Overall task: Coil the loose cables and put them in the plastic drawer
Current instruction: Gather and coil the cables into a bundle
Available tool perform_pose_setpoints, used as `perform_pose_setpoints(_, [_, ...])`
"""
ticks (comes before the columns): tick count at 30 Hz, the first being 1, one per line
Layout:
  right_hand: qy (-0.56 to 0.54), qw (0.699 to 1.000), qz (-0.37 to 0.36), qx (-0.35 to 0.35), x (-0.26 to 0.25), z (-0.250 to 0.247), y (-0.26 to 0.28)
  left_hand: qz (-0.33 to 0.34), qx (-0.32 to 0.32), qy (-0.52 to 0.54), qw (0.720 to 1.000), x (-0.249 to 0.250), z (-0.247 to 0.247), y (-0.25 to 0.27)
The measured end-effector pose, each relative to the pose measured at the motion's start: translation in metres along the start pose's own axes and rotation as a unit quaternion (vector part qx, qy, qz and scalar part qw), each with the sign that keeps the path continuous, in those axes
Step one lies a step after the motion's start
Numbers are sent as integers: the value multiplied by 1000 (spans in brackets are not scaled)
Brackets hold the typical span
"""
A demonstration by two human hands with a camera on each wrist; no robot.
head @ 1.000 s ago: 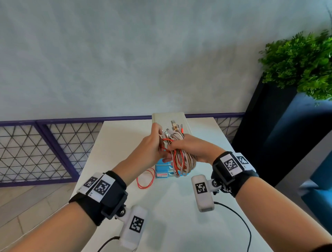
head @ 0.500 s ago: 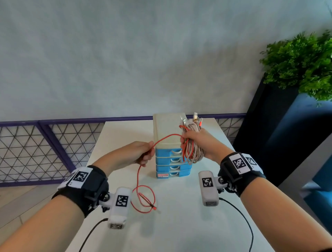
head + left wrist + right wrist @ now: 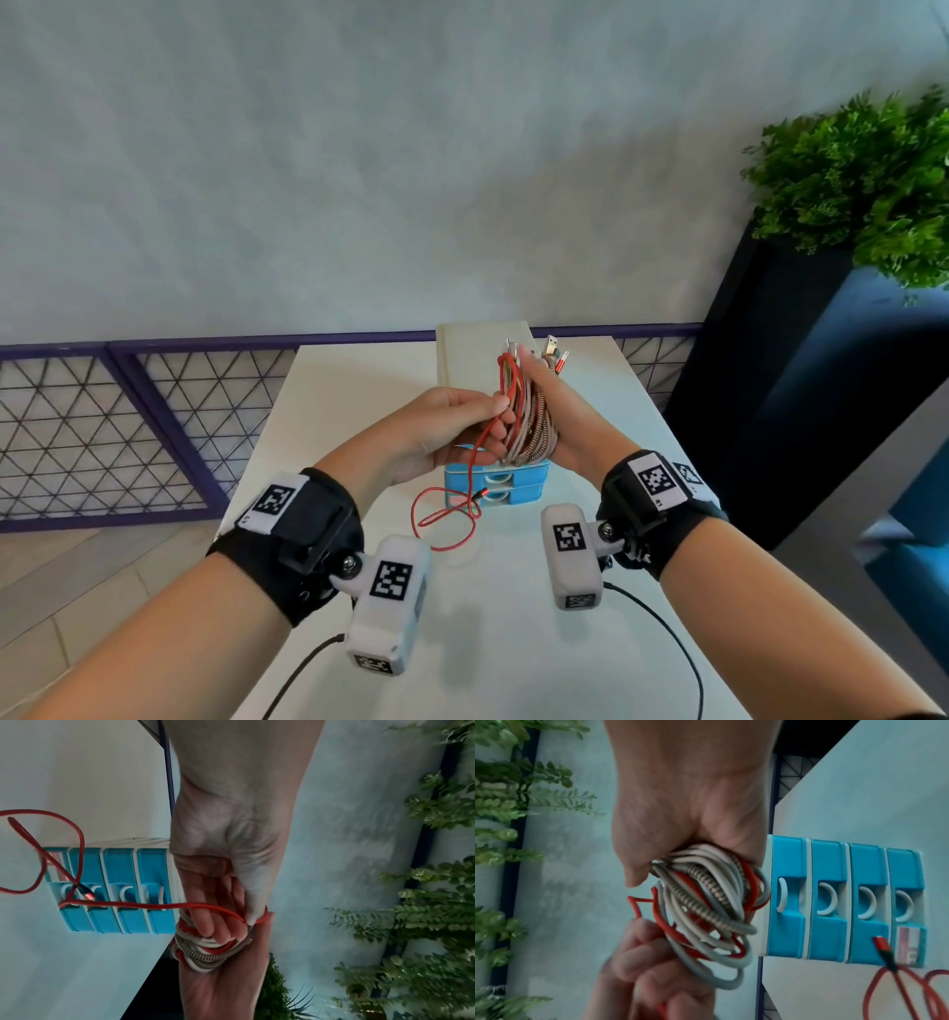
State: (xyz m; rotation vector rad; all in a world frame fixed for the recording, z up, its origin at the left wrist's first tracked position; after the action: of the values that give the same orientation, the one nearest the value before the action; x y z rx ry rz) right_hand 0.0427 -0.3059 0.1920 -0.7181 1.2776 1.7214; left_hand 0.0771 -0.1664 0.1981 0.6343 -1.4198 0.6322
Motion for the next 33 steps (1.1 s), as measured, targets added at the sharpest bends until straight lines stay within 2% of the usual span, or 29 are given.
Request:
perform_pose_setpoints(1, [-2,1000,3,-12,-1,1,0,-3,-4,-2,1000,-1,2,0])
perform_pose_setpoints(3, [25,999,-21,8,-3,4,-2,-7,-17,-9,1000,-2,5,1])
perform_pose_setpoints(7, [116,988,-51,88,-3,4,-7,-17,-34,-17,999,-2,11,4])
perform_pose_setpoints(9, [128,981,-62,131,-4,1,-9,-23,-39,-15,999,-2,11,7])
perform_pose_setpoints(11, [91,982,-83,142,-9,0,-8,-35,-56,10,998,-4,11,10])
perform_pose_setpoints(15, [-20,981,-122,148,-21,-12,-5,-93,-156,53,982,-18,4,24])
perform_pose_setpoints(17, [-56,981,-127,136,-28,-18,-2,-124,-205,24,971,-27,-3,32])
perform_pose_setpoints(19, [-62,983,-115,126,-32,-22,3,-136,-220,-49,965,-36,-9,33])
perform_pose_setpoints(22, [-28,991,-88,99,-31,-20,8,-77,-164,-248,952,-36,-14,20])
perform_pose_setpoints(24, [12,994,-69,88,-29,-15,8,10,-65,-352,934,-28,-17,8])
perform_pose_setpoints(27, [114,987,-51,106,-26,-10,8,115,40,-366,923,-14,-17,-1])
perform_pose_setpoints(33, [241,962,-9,126,-24,-1,6,216,91,-371,899,-1,-6,1])
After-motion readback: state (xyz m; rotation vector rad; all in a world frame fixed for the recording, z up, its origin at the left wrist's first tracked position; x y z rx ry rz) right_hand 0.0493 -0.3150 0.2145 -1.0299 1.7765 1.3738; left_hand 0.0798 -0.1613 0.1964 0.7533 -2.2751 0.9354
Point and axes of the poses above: each hand's wrist, its own y-axis away from the middle knuckle, its own z-axis out of the palm, x = y × z, the point moved 2 cm from there along -y, towards the middle knuckle, and after that the axes turned 14 degrees about z, right-handed, at the moved point
